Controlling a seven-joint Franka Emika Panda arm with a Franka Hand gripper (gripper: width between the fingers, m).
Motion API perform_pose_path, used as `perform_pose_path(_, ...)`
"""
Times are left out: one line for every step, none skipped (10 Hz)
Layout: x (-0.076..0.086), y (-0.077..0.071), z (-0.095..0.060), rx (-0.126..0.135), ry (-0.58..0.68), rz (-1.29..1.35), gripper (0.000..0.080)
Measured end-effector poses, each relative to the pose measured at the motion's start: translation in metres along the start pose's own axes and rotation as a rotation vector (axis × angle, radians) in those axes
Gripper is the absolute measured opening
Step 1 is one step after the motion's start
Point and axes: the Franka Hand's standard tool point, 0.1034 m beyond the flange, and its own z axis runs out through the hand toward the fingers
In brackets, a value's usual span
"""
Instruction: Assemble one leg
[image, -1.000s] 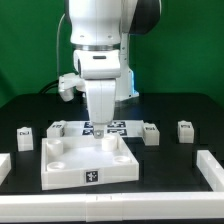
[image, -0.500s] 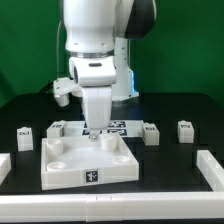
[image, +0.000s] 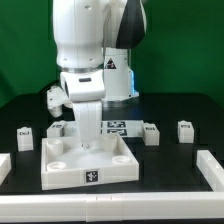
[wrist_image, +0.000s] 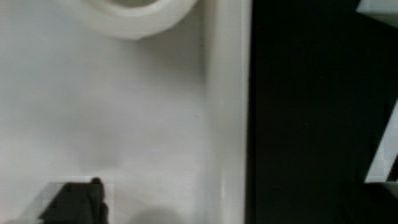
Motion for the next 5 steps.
perform_pose_path(-0.0001,-0.0016,0.0039,0.002,0.003,-0.024,0.0650)
perform_pose_path(-0.0028,-0.0018,0.0033,-0.007,0.002,-0.045,0.0650)
perform_pose_path(-0.0032,-0.0013,0.0020,-0.009,0.001,-0.031,0.0650)
perform_pose_path(-0.0028,-0.0007,0.0016,-0.010,0.001,-0.024,0.0505)
perform_pose_path(-0.0029,-0.0011,0.0021,-0.009,0.001,-0.024,0.0505)
